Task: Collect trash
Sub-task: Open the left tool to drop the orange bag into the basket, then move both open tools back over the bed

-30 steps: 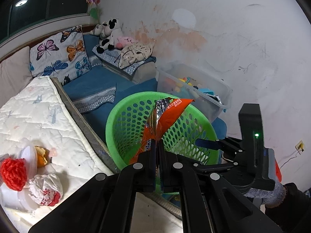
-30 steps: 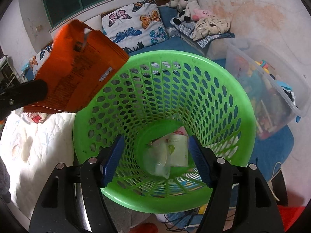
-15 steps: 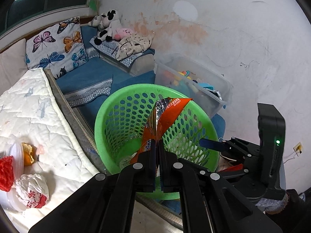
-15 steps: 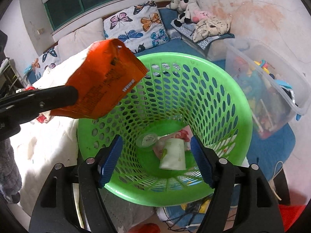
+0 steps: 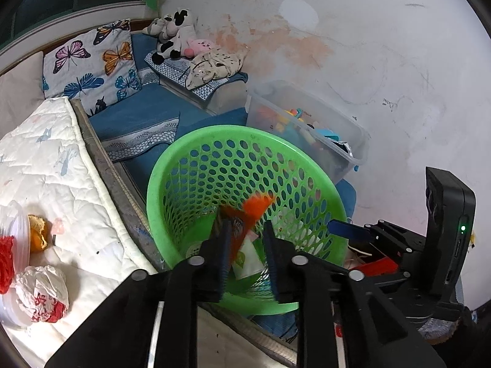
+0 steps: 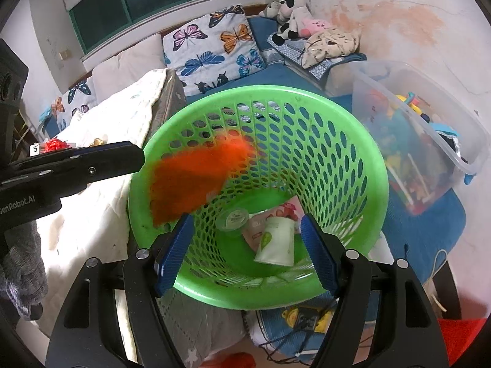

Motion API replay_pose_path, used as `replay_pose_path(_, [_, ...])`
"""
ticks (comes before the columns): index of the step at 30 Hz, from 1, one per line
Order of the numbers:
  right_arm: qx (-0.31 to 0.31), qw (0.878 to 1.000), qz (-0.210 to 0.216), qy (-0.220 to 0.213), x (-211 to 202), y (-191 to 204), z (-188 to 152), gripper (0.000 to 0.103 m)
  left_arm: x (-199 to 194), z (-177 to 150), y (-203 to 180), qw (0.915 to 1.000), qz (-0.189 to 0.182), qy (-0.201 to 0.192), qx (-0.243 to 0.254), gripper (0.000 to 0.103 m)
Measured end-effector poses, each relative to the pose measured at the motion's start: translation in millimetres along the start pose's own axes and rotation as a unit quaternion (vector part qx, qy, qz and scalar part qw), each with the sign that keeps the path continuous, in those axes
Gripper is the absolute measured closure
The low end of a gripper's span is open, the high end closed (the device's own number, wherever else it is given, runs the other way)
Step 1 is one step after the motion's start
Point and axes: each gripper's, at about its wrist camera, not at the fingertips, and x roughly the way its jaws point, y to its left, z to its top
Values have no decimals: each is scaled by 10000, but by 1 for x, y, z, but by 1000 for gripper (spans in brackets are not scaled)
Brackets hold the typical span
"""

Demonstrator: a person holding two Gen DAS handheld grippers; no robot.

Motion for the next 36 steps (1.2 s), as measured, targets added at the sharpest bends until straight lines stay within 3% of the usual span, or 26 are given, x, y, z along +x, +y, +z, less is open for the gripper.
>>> replay_pose_path(6, [15, 10000, 54, -27, -5, 3, -2, 30, -12, -5, 6, 9999, 92, -89, -99, 65])
replay_pose_path(10, [3, 9999, 126, -78, -11, 9, -4, 29, -27, -13, 12, 9993, 299, -194, -91, 64])
replay_pose_path(20, [-131, 9992, 346, -149, -19, 36, -2, 27, -82, -44, 41, 9945, 827, -536, -354, 48])
replay_pose_path(27, [-295, 9982, 496, -174, -21, 58, -1, 25, -117, -70, 62, 9884, 1263, -701, -466, 30])
replay_pose_path(36, [-523, 9957, 745, -168, -22, 88, -1, 23, -159, -117, 100, 9771, 1793, -840, -783, 29])
